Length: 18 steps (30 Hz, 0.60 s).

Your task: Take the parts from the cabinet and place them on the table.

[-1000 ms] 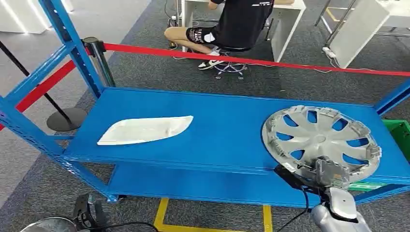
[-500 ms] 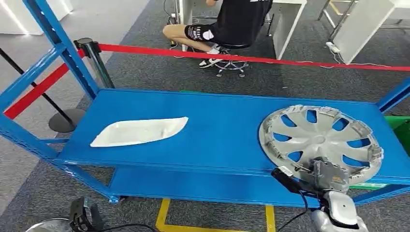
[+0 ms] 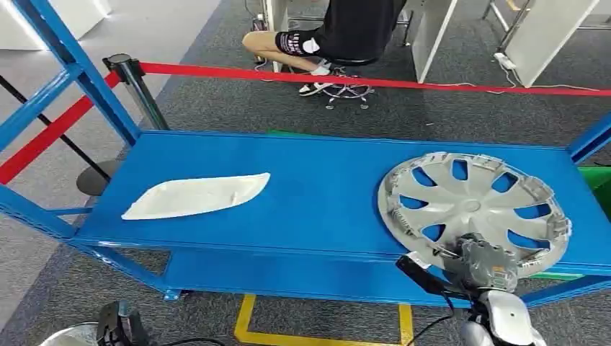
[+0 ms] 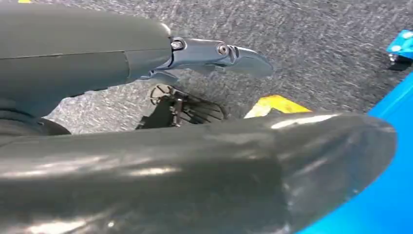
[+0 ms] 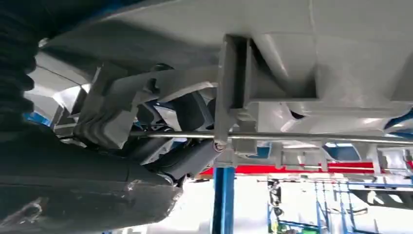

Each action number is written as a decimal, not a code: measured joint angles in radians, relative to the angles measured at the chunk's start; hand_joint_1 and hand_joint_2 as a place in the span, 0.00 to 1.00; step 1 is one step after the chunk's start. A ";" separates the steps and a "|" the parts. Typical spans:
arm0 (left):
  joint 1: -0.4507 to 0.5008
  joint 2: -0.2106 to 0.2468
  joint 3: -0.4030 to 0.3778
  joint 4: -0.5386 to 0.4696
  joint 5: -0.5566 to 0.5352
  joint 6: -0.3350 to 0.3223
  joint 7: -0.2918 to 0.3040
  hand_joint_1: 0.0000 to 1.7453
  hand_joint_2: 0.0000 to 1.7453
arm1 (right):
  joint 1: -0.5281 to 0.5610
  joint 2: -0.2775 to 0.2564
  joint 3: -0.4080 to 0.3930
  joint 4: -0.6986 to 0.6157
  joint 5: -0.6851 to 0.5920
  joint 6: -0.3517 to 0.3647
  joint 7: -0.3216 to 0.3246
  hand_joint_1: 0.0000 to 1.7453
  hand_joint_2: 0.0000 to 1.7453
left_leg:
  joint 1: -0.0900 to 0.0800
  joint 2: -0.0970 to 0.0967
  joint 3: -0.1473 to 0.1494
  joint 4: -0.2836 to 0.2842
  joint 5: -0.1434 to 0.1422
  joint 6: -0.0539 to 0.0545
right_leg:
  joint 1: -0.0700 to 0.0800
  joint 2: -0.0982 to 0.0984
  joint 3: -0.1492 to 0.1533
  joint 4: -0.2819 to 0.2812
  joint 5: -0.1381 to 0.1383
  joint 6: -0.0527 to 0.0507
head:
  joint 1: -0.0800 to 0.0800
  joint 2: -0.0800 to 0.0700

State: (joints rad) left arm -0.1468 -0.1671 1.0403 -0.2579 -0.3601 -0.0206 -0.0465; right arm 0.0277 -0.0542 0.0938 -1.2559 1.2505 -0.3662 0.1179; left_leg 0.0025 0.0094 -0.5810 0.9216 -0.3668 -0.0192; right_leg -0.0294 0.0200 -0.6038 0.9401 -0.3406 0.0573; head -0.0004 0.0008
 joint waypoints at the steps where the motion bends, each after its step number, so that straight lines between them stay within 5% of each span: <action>1: 0.002 0.000 0.000 0.000 0.001 0.000 -0.001 0.00 0.00 | 0.007 0.000 0.006 -0.018 -0.003 0.000 -0.001 1.00 1.00 | 0.000 0.000 -0.003 0.000 0.001 -0.001 | 0.000 0.000 -0.004 0.002 0.000 -0.001 | 0.000 0.000; 18: 0.025 0.008 0.007 0.000 0.019 -0.006 -0.017 0.00 0.00 | 0.057 -0.003 0.103 -0.263 -0.039 -0.003 -0.043 1.00 1.00 | 0.001 -0.002 -0.009 0.001 -0.003 -0.007 | 0.002 -0.005 -0.015 0.014 -0.012 -0.010 | 0.000 0.000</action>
State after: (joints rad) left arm -0.1214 -0.1595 1.0472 -0.2579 -0.3410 -0.0263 -0.0633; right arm 0.0843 -0.0576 0.1972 -1.5187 1.2120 -0.3697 0.0744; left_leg 0.0038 0.0078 -0.5899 0.9222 -0.3699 -0.0259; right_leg -0.0279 0.0148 -0.6192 0.9538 -0.3524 0.0473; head -0.0004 0.0008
